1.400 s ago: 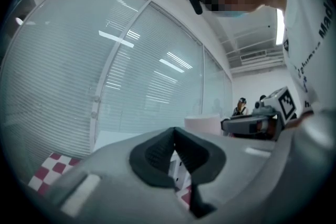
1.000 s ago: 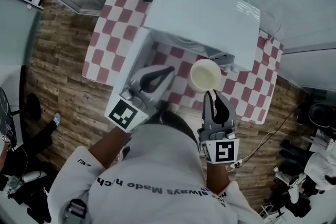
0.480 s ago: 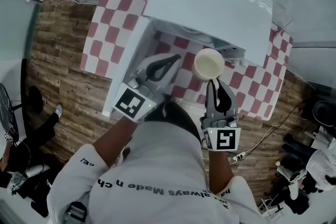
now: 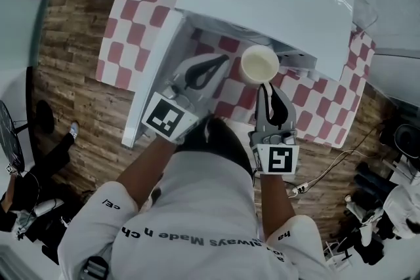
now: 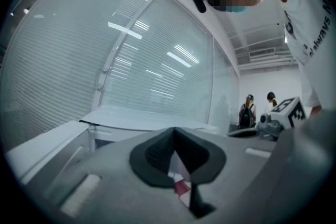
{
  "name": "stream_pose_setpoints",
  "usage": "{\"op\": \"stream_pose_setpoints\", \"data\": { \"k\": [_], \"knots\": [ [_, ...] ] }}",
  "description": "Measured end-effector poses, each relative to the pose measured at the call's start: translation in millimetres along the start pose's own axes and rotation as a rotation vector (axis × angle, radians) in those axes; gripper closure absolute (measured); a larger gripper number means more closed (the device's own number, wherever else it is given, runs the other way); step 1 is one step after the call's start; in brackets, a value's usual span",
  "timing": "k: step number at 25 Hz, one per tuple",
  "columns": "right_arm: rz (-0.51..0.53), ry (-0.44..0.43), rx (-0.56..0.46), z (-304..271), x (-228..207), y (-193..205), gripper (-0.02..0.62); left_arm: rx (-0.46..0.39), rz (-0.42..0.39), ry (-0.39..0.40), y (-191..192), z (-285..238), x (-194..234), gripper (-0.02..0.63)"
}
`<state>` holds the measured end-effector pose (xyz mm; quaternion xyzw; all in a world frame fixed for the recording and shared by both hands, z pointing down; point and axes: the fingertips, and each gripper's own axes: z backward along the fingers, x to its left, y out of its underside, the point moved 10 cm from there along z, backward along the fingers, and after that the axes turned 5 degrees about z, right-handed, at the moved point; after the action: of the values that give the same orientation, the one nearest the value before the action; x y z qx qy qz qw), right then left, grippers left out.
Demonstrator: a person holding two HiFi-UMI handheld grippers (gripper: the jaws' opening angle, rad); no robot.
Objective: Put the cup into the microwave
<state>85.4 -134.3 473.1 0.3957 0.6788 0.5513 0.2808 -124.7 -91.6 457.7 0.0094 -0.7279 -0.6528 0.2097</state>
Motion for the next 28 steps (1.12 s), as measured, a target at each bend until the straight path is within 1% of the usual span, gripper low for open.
{"op": "stream_pose_setpoints", "data": {
  "k": [7,11,17,22,28],
  "knots": [
    [0.007,-0.002,0.003,-26.5,-8.8,18.0,0.557,0.025,-0.019,-0.053,22.1,-11.3,20.8,0.603],
    [0.028,-0.019,-0.003,-42.1,-9.1,25.7,0.557,0.026,-0.024,-0.072,31.5,-19.4,31.6,0.603],
    [0.006,-0.039,0.003,-59.8,-8.1,43.7,0.557,0.032,-0.032,-0.084,44.2,-29.6,43.1,0.601],
    [-0.015,-0.021,-0.012,-78.1,-12.0,53.5,0.557,0.039,-0.025,-0.100,53.9,-35.8,54.8,0.603],
    [0.004,-0.017,-0.013,-97.5,-21.1,64.4,0.557,0.036,-0.025,-0.120,63.7,-46.4,67.3,0.601]
  ]
}}
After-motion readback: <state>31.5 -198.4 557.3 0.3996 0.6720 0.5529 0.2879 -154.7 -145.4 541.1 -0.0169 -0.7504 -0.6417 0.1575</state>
